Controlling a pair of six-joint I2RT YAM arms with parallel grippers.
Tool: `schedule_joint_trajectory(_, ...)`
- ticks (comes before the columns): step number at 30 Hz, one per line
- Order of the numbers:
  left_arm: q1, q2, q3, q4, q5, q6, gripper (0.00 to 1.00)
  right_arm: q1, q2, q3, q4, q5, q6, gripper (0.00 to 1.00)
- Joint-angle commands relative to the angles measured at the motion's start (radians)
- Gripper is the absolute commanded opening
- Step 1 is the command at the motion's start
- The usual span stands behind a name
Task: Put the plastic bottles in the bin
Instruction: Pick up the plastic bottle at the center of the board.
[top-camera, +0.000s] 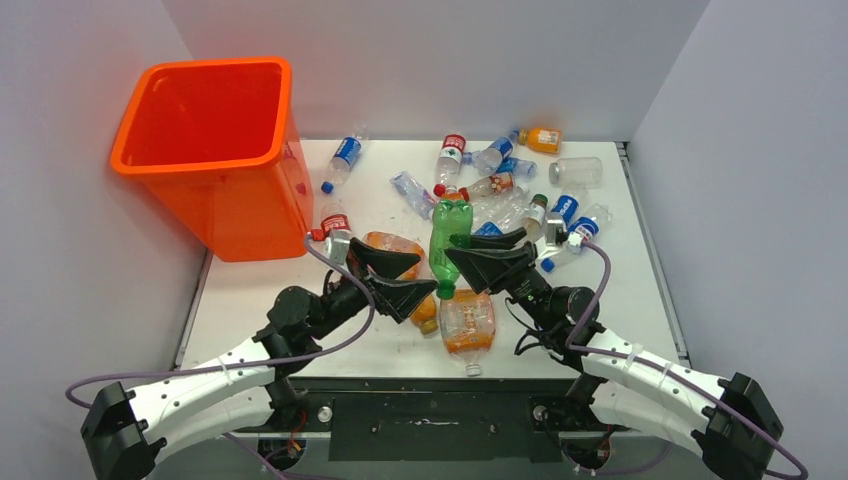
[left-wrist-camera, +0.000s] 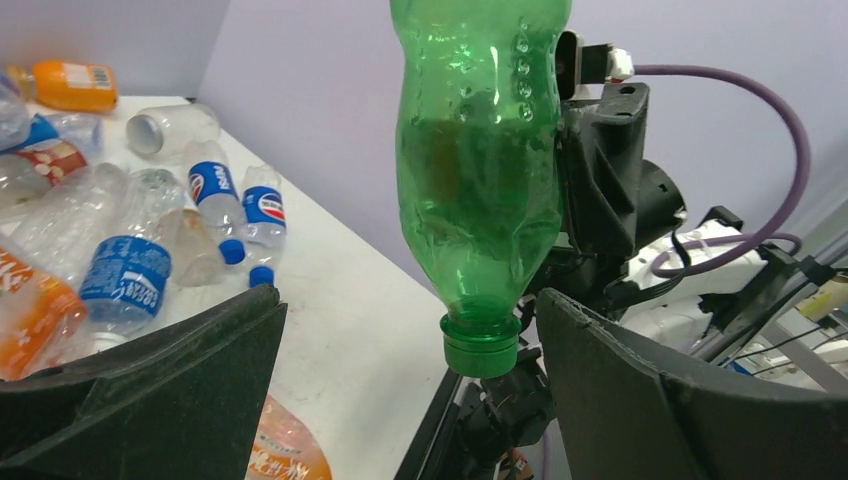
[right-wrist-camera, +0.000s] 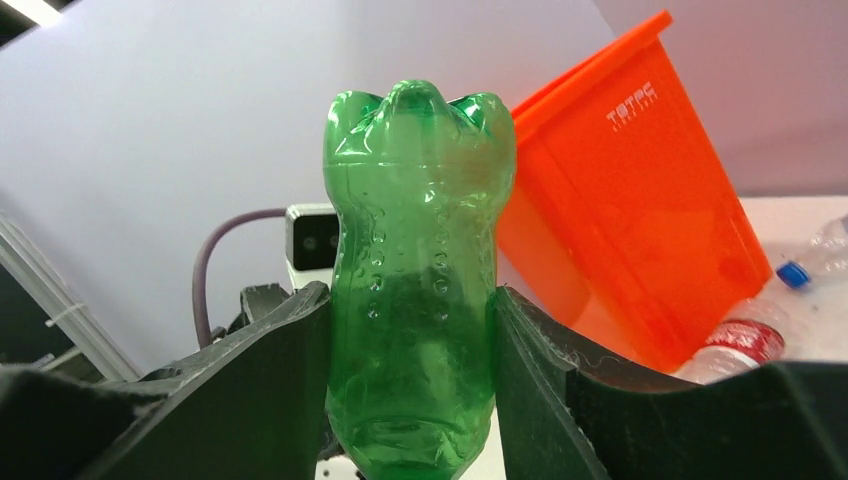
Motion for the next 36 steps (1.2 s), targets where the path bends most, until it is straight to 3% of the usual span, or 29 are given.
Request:
schedule_joint_trajectory(1, -0.021, 0.013, 0.057, 0.125, 0.049, -0.006, 0.96, 0.033, 0.004, 0.013, 0.208, 0.107, 0.001, 0.05)
schedule_joint_trajectory(13, -0.049, 0.096, 0.109, 0.142, 0.101, -0.025, 1.00, 0.073, 0.055, -0.007, 0.326, 0.157, 0.053, 0.05)
schedule_joint_trajectory(16, -0.052, 0.109, 0.127, 0.143, 0.111, -0.020, 0.92, 0.078, 0.053, -0.008, 0.324, 0.160, 0.054, 0.05)
schedule_joint_trajectory(22, -0.056, 0.142, 0.152, 0.149, 0.166, -0.013, 0.69, 0.085, 0.058, -0.010, 0.325, 0.162, 0.053, 0.05)
schedule_joint_trajectory(26, -0.064, 0.156, 0.159, 0.156, 0.200, -0.003, 0.59, 0.087, 0.067, -0.011, 0.333, 0.164, 0.056, 0.05)
schedule_joint_trajectory(30, -0.071, 0.151, 0.164, 0.148, 0.216, 0.013, 0.24, 0.091, 0.065, -0.016, 0.327, 0.159, 0.057, 0.05)
schedule_joint_trajectory(33, -0.072, 0.126, 0.189, 0.085, 0.230, 0.076, 0.05, 0.091, 0.038, -0.007, 0.252, 0.151, 0.051, 0.05)
schedule_joint_trajectory(34, -0.072, 0.106, 0.225, -0.003, 0.230, 0.134, 0.01, 0.091, 0.021, 0.002, 0.184, 0.144, 0.041, 0.11)
schedule_joint_trajectory(36, -0.071, 0.064, 0.315, -0.232, 0.196, 0.263, 0.00, 0.092, -0.028, 0.040, 0.025, 0.118, 0.004, 0.49)
